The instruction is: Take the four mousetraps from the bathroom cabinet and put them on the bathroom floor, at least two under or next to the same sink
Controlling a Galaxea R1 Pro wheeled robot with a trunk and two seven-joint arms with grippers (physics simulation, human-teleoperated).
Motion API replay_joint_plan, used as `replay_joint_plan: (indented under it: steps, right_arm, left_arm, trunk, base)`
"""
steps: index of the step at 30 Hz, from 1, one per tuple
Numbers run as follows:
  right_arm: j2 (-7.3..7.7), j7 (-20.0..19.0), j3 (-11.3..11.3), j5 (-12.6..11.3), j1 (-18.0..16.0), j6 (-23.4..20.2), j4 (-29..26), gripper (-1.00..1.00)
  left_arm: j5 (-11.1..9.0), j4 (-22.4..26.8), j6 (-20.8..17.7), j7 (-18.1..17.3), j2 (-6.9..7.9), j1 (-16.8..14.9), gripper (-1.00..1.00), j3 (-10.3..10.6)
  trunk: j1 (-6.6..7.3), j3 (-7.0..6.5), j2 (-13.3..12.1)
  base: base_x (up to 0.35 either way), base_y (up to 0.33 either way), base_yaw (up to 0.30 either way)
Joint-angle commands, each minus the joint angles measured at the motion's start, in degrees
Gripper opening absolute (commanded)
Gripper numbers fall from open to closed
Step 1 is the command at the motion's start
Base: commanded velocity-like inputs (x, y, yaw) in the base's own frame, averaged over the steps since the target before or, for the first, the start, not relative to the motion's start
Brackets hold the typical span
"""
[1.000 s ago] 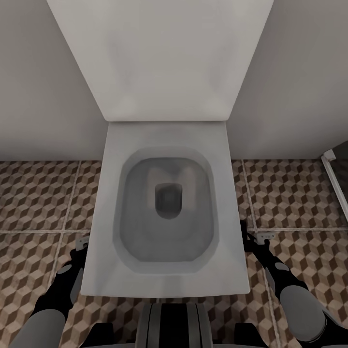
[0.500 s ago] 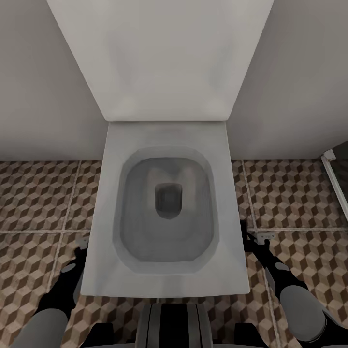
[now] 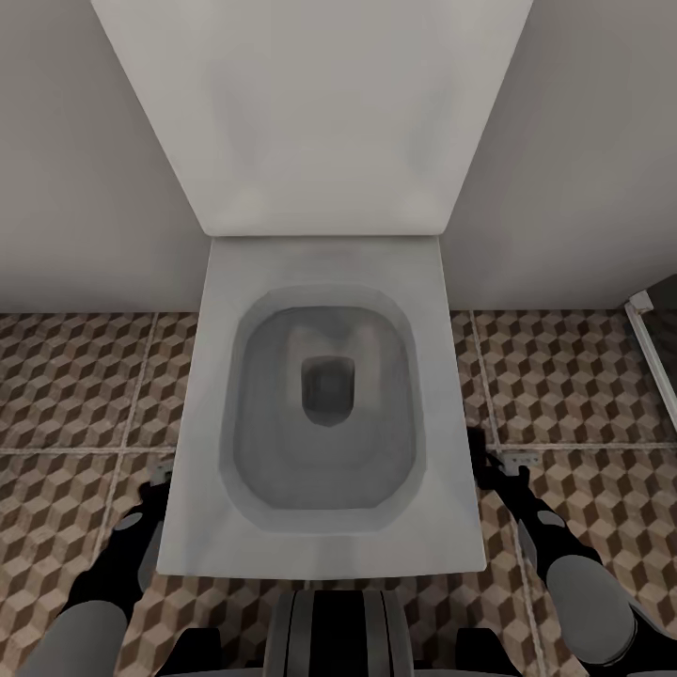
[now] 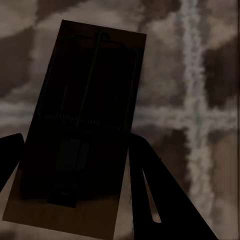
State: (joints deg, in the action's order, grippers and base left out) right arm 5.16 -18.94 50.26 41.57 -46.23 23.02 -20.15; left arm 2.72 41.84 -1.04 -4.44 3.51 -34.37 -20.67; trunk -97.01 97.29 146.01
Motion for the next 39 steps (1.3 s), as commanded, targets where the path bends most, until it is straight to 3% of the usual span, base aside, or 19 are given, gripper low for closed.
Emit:
replay_joint_plan:
  steps: [1, 5, 10, 13, 20, 39]
  right_arm:
    - [0.03, -0.21, 0.01, -0.19, 0.0, -0.08, -0.05, -1.0]
    - [0.33, -0.08, 0.01, -0.13, 0.0, -0.08, -0.13, -1.0]
    - [0.52, -0.08, -0.01, -0.09, 0.0, -0.08, -0.15, -1.0]
    - [0.55, -0.12, -0.05, 0.01, 0.0, -0.08, -0.15, -1.0]
    - [0.55, -0.11, -0.07, 0.09, 0.0, -0.09, -0.15, -1.0]
    - [1.36, -0.08, -0.11, 0.09, 0.0, -0.08, -0.15, -1.0]
  left_arm:
    - [0.02, 0.0, 0.01, 0.02, 0.07, 0.0, -1.0, -0.15]
    - [0.14, 0.0, -0.01, 0.04, 0.45, 0.0, -1.0, -0.42]
    - [-0.02, 0.0, -0.02, -0.22, 2.67, 0.0, -1.0, -0.66]
    - [-0.07, -0.01, -0.02, -0.49, 3.36, 0.0, -1.0, -1.88]
    - [-0.08, -0.07, 0.0, -0.58, 3.77, 0.0, -1.0, -3.11]
    - [-0.08, -0.09, 0.07, -0.47, 3.66, 0.0, -1.0, -3.15]
  trunk:
    - [0.0, 0.0, 0.0]
    - [0.0, 0.0, 0.0]
    - [0.0, 0.0, 0.0]
    - [0.0, 0.0, 0.0]
    - [0.0, 0.0, 0.0]
    - [0.0, 0.0, 0.0]
  base:
    - [0.0, 0.0, 0.0]
    - [0.0, 0.0, 0.0]
    - [0.0, 0.0, 0.0]
    - [0.0, 0.0, 0.0]
    - [0.0, 0.0, 0.0]
    - [0.0, 0.0, 0.0]
